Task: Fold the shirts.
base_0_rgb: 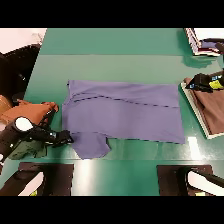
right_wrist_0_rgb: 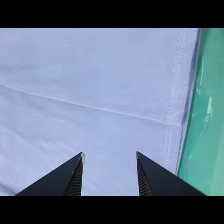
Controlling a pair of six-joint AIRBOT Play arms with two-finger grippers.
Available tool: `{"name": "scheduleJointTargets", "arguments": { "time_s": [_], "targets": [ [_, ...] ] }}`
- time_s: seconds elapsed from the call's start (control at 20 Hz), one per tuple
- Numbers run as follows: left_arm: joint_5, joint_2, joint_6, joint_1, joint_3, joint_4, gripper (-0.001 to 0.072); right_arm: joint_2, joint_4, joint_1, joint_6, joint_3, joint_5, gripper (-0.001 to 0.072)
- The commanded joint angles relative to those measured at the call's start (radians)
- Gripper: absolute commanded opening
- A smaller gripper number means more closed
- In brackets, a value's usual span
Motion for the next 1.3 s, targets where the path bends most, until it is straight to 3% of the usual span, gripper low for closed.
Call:
{"name": "scheduleJointTargets", "arguments": {
  "time_s": [0.0,0.1,0.15,0.2,0.4,0.55,0.6,0.65,0.75,0.9,1.2,1.25],
  "targets": [
    [0.077,0.0,0.027,0.0,-0.032,-0.077,0.0366,0.001,0.022,0.001,0.001,0.001,0.002,0.0382],
    [0.076,0.001,0.027,0.0,-0.031,-0.079,0.0362,0.006,0.024,0.001,0.001,0.0,0.006,0.0382],
    [0.074,0.001,0.029,0.0,-0.031,-0.081,0.0233,0.01,0.023,0.001,0.001,0.0,0.013,0.0382],
    [0.074,0.001,0.053,0.0,-0.031,-0.09,0.003,0.018,0.012,-0.002,0.001,-0.001,0.025,0.0382],
    [0.024,0.005,0.096,0.0,0.008,-0.096,0.0022,0.095,0.003,-0.092,0.001,-0.126,0.055,0.0382],
    [-0.024,0.006,0.104,0.0,0.098,-0.068,0.0022,0.185,-0.157,-0.22,0.001,-0.341,0.09,0.0386],
    [-0.027,0.006,0.107,0.0,0.126,-0.069,0.0022,0.21,-0.196,-0.276,0.0,-0.423,0.098,0.0399],
    [-0.029,0.006,0.115,0.0,0.148,-0.068,0.0022,0.224,-0.19,-0.333,0.0,-0.497,0.098,0.0494],
    [-0.028,0.006,0.128,0.0,0.18,-0.068,0.0022,0.237,-0.137,-0.443,-0.003,-0.639,0.08,0.0501],
    [-0.027,0.006,0.13,0.0,0.184,-0.067,0.0023,0.204,-0.023,-0.486,-0.037,-0.766,0.03,0.0434],
    [-0.028,0.006,0.14,0.0,0.184,-0.03,0.0023,0.105,0.023,-0.295,-0.031,-0.768,-0.059,0.0421],
    [-0.034,0.006,0.14,0.0,0.184,-0.01,0.0023,0.093,0.021,-0.267,-0.032,-0.754,-0.058,0.0312]
  ]
}}
